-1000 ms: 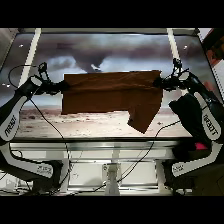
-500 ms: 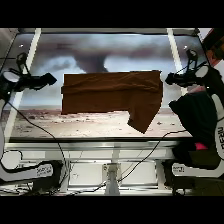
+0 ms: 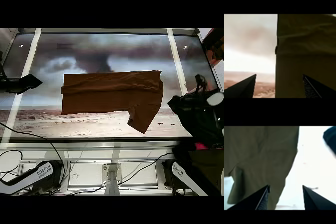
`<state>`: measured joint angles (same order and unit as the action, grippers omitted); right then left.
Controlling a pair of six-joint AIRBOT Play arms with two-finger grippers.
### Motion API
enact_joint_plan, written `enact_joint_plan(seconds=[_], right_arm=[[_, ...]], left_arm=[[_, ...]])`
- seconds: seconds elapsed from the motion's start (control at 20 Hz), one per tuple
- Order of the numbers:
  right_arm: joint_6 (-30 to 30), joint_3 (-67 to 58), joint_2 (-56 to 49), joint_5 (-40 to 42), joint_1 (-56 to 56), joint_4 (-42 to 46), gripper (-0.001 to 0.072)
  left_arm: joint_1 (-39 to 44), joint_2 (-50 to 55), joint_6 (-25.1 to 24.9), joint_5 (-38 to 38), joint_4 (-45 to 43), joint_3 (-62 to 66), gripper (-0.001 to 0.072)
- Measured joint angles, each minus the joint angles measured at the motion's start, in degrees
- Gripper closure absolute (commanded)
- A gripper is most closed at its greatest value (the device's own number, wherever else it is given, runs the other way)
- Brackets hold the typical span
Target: Fold the clothes and pants, and hang the long-sleeved shirts on hangers.
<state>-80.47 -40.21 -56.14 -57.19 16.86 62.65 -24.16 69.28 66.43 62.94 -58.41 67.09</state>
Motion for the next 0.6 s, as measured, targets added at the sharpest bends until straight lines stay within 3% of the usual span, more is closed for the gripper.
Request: enact_joint_plan(seconds=[0.25, 0.6], right_arm=[[-1.7, 12.3, 3.3, 6.2, -0.1, -9.6, 0.0266], [-2.8, 17.9, 0.0, 12.5, -0.1, -13.1, 0.0265]], left_arm=[[-0.3, -0.4, 0.0, 1.4, 0.1, 0.0, 0.0083], [-0.3, -0.5, 0.1, 1.7, 0.1, 0.0, 0.0083]])
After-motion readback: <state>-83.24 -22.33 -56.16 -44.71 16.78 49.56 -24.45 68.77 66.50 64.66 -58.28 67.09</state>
